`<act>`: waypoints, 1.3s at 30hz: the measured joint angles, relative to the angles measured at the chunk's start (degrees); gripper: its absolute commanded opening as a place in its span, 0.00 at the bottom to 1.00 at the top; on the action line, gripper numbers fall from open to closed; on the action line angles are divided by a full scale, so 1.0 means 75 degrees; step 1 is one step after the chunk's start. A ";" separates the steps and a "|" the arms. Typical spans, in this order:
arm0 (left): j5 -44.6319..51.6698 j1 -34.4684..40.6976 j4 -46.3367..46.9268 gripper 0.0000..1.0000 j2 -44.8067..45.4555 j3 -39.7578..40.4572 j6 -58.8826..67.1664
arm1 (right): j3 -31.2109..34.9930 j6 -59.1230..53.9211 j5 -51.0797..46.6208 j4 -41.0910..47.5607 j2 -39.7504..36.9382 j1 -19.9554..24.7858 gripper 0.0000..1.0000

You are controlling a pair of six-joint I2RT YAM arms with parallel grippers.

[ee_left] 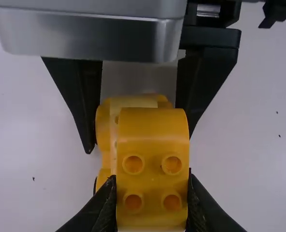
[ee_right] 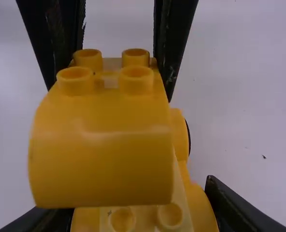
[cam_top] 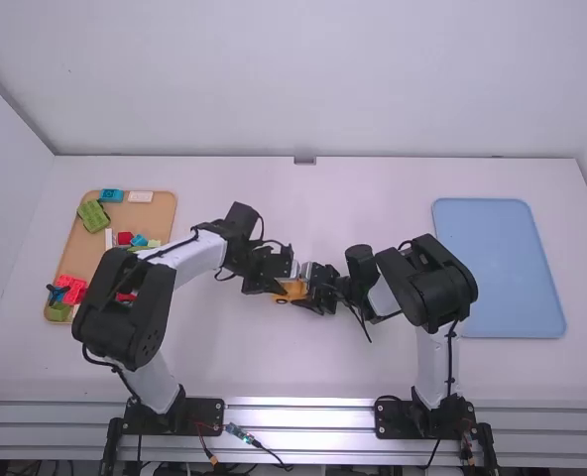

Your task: Assemble lego blocks to make yellow taxi

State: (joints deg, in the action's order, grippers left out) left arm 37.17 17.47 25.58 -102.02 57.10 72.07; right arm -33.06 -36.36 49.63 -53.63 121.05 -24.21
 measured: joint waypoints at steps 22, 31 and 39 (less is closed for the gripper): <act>-0.1087 0.0554 -0.0335 0.02 0.0003 0.0020 -0.0871 | -0.0405 -0.0478 0.0396 0.0959 0.0003 0.0079 0.59; -0.1166 0.0551 -0.0361 0.02 0.0003 0.0032 -0.1209 | -0.0548 -0.0679 0.0449 0.1239 0.0003 0.0079 0.59; -0.1198 0.0554 -0.0358 0.02 0.0003 0.0035 -0.1448 | -0.0548 -0.0691 0.0425 0.1218 0.0000 0.0076 0.59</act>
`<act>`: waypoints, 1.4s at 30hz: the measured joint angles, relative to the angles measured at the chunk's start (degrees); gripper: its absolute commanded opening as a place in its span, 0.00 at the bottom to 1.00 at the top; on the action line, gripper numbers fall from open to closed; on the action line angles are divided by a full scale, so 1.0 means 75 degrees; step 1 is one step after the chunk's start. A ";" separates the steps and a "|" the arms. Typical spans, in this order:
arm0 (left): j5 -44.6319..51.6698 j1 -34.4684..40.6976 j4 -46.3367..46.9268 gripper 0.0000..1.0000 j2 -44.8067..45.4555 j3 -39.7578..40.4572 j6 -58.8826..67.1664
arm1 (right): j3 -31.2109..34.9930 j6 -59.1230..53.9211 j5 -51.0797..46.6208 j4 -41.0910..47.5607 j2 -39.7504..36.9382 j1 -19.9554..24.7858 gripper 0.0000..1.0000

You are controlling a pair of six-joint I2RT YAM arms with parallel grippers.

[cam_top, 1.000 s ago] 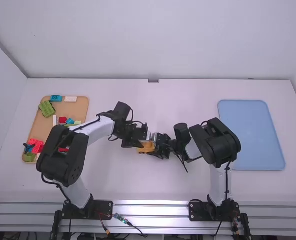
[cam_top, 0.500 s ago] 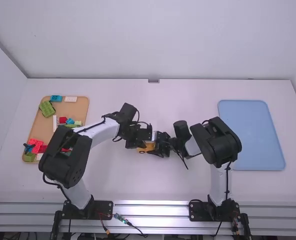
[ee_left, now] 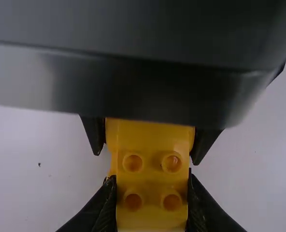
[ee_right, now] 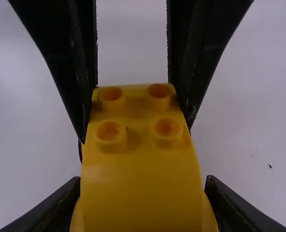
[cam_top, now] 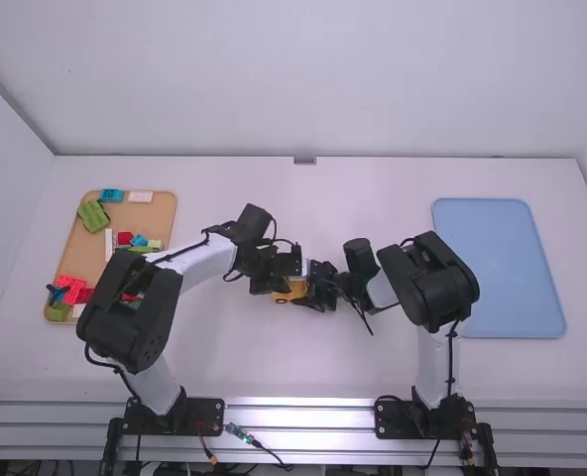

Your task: Assemble lego blocks to make yellow taxi

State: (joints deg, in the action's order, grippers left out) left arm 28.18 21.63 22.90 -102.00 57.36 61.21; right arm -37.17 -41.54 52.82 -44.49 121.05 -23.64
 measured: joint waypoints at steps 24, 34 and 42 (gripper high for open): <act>-0.0038 0.0023 0.0052 0.01 -0.0128 0.0102 0.0032 | 0.0000 -0.0058 0.0003 0.0017 0.0003 0.0003 0.60; -0.0385 0.0219 0.0082 0.01 -0.0128 0.0175 0.0006 | 0.0000 -0.0061 -0.0006 0.0023 0.0003 0.0026 0.62; -0.0650 0.0396 0.0093 0.02 -0.0128 0.0230 -0.0017 | 0.0009 -0.0140 0.0082 0.0093 0.0003 0.0102 0.62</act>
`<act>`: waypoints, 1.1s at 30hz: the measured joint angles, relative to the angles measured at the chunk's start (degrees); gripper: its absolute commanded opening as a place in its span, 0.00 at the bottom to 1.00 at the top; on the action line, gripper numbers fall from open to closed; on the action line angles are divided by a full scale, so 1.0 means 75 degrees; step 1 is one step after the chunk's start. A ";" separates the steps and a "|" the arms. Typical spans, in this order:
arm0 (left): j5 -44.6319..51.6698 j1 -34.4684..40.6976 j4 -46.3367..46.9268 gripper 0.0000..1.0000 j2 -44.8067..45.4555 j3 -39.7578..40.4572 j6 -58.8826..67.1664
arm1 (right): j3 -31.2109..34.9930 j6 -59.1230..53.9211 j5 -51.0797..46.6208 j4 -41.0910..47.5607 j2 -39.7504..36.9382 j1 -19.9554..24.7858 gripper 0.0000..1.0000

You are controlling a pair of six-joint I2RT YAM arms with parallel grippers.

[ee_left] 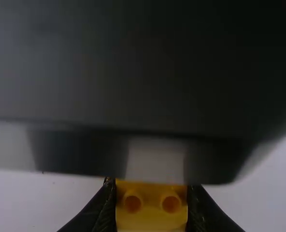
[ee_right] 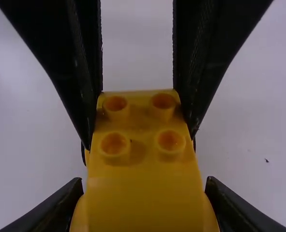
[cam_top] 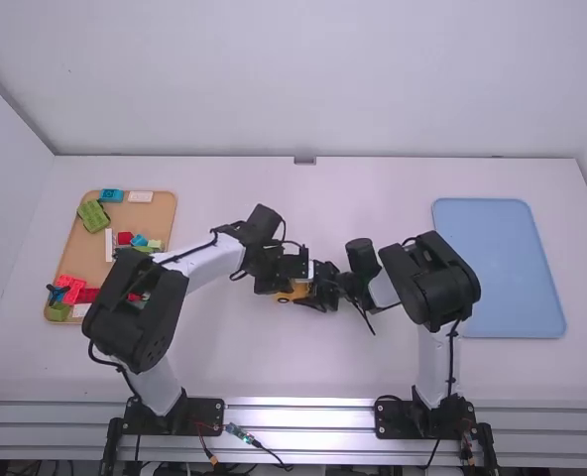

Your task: Assemble lego blocks to make yellow taxi

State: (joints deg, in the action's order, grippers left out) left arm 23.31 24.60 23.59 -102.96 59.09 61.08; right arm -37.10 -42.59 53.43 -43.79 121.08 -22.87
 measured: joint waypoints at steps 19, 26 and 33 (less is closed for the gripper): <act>-0.0035 0.0044 0.0344 0.20 -0.0015 0.0131 0.0026 | 0.0015 -0.0085 0.0090 0.0070 0.0000 -0.0009 0.63; -0.0125 0.0064 0.0495 0.09 -0.0047 0.0286 -0.0026 | 0.0015 -0.0023 0.0108 0.0079 0.0000 -0.0006 0.63; -0.0055 0.0064 0.0530 0.41 -0.0087 0.0286 -0.0006 | 0.0015 -0.0070 0.0108 0.0076 0.0000 -0.0006 0.63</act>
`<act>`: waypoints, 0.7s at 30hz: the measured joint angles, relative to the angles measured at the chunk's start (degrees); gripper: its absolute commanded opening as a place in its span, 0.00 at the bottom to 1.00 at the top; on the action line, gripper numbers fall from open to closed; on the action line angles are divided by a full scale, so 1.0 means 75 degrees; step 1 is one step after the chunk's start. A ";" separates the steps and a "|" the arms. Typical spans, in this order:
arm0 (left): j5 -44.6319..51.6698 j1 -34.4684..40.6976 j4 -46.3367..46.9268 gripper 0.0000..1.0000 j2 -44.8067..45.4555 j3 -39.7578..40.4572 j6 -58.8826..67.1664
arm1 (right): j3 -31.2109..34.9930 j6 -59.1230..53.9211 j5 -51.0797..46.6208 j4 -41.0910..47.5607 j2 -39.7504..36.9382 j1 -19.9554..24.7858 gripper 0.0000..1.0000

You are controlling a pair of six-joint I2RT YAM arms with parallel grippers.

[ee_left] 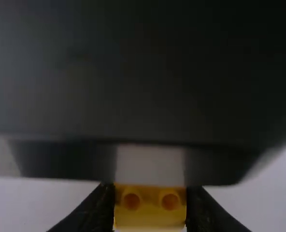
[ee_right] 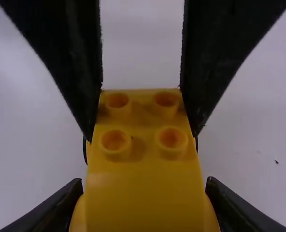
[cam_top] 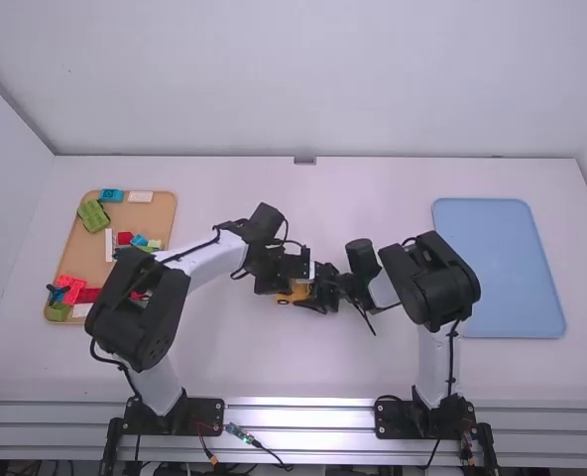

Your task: Assemble lego blocks to make yellow taxi

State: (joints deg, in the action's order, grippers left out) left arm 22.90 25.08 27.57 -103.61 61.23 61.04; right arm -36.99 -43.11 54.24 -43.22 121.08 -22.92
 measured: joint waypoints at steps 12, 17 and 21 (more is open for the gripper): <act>0.0064 0.0000 -0.0012 0.59 -0.0006 0.0000 0.0012 | 0.0000 -0.0044 0.0000 0.0012 0.0000 0.0006 0.63; 0.0207 0.0000 0.0061 0.68 -0.0006 0.0000 0.0070 | 0.0000 -0.0041 -0.0009 0.0017 0.0000 0.0020 0.63; 0.0644 0.0006 0.0271 0.79 0.0003 0.0000 0.0411 | 0.0000 0.0023 -0.0044 0.0012 0.0000 0.0044 0.64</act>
State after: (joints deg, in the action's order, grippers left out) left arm 27.73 25.12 29.61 -103.59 61.23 64.12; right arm -36.99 -42.94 53.91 -43.13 121.08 -22.59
